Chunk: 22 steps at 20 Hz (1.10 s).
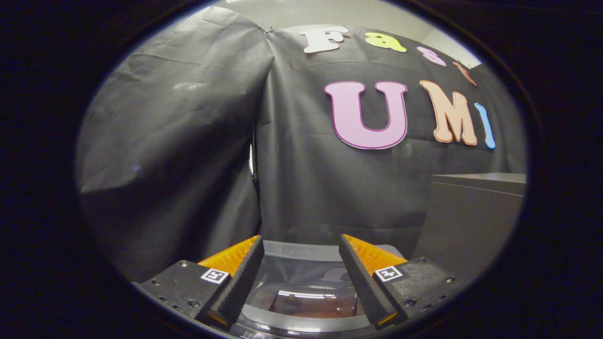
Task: Put the clothes into the washing machine and then close the washing machine lid.
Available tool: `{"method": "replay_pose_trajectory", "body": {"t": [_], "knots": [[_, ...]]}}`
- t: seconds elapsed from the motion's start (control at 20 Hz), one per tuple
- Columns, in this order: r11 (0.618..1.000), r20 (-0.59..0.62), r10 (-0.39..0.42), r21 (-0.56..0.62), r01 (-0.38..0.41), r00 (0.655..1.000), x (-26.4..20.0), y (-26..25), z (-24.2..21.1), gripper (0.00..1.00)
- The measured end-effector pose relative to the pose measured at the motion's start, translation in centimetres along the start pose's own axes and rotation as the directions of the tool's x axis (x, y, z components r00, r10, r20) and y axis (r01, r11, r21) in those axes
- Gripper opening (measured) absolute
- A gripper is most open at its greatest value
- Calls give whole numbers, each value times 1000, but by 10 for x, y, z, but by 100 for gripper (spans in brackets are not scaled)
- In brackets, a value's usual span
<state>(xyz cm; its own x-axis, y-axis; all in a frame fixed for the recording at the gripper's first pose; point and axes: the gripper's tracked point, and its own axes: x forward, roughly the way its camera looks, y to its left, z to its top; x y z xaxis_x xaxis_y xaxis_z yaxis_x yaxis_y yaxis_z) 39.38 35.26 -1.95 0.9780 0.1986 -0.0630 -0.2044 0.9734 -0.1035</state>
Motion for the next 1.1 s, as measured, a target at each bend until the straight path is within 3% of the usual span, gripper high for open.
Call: {"method": "replay_pose_trajectory", "body": {"t": [0.3, 0.45, 0.7, 0.9, 1.1], "knots": [[997, -49, -66, 24, 67, 997, -29, -6, -7, 97], [999, -69, -45, 26, 47, 997, -50, 7, -4, 96], [998, -81, -17, -53, 13, 997, -87, 20, 6, 96], [990, -83, -104, -103, 95, 991, -118, 8, 17, 97], [974, -35, -118, -199, 108, 992, -149, 11, 37, 97]]}}
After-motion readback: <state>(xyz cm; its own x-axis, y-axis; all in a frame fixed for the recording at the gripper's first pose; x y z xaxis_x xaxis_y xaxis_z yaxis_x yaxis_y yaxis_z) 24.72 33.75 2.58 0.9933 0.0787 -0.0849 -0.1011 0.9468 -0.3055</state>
